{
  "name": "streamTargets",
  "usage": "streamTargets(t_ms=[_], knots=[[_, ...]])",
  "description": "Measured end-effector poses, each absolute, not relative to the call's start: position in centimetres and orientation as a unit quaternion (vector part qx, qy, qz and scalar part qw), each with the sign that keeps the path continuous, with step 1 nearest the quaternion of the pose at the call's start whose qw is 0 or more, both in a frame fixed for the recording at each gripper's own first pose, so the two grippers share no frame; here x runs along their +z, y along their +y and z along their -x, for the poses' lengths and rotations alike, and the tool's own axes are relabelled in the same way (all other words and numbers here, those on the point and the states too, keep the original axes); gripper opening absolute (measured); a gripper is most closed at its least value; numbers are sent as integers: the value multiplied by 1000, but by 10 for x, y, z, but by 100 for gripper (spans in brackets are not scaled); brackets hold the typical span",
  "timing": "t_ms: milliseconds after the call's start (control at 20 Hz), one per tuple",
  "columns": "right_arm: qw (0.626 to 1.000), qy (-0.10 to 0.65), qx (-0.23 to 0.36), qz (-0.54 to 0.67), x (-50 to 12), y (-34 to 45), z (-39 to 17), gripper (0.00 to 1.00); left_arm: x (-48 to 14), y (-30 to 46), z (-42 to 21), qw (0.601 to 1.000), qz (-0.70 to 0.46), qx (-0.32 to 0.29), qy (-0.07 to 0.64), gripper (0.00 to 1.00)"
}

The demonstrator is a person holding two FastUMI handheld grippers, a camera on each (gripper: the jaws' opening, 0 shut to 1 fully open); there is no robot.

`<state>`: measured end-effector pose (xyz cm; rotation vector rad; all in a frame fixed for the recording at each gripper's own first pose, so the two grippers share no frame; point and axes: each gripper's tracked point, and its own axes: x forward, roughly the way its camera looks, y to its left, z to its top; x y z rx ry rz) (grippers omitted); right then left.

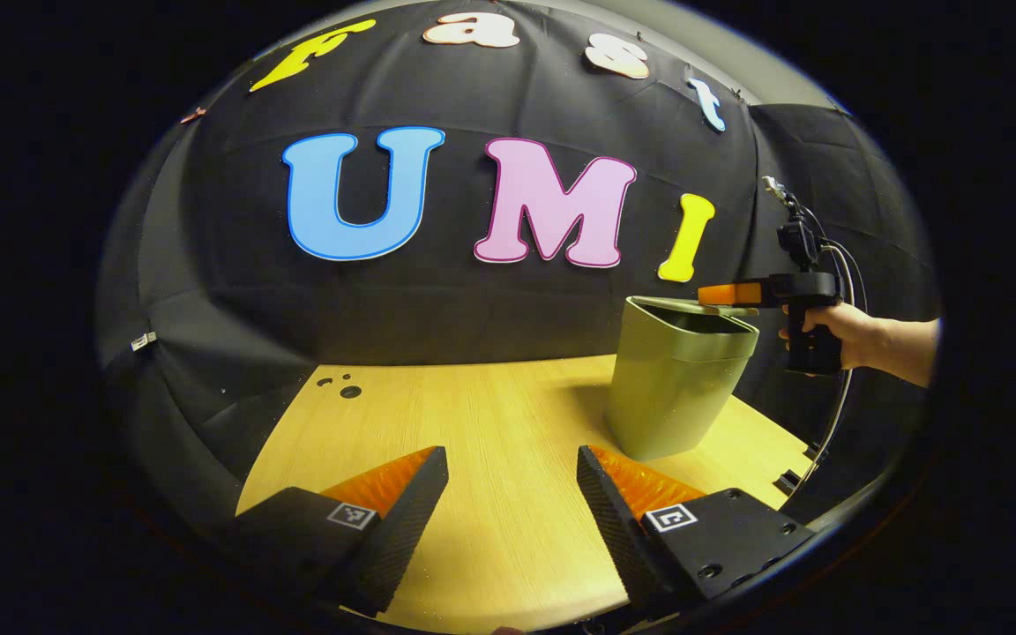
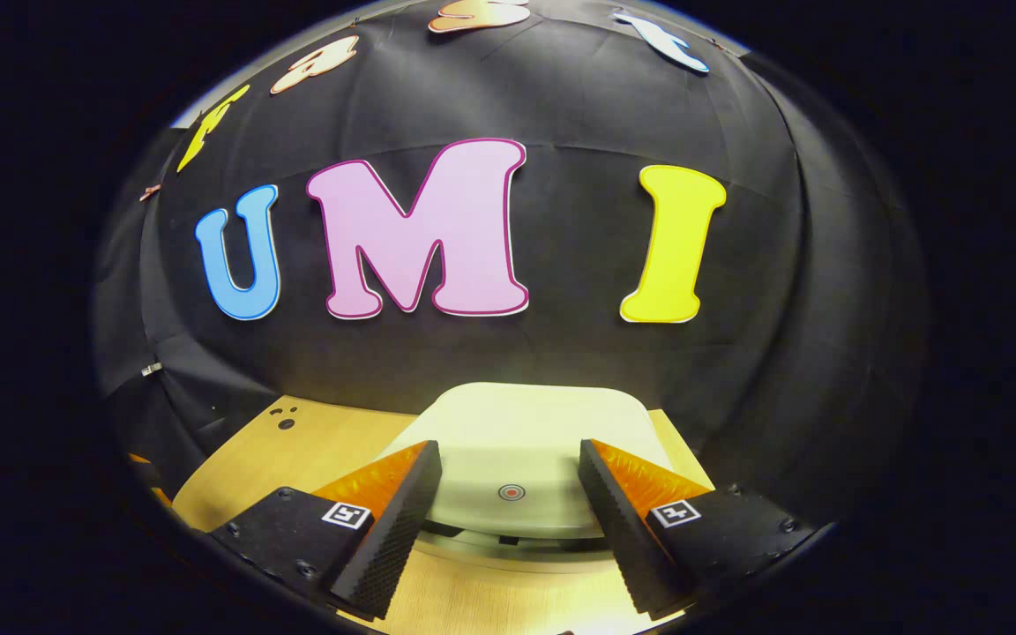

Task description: Press the lid of the desktop garbage bin to open it, pick up the crumpled paper on the desktop and throw it into the bin, then pick up the pop can on the desktop and drop it into the bin, and finally close the garbage bin lid.

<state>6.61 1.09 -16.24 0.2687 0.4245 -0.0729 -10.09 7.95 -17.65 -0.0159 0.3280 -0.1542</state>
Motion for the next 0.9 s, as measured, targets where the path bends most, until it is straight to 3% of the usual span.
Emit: streamTargets(t_ms=[900], knots=[[969, 199, -46, -136, -180, 24, -49, 100, -177, 74, 92, 984, 16, -78, 160, 95]])
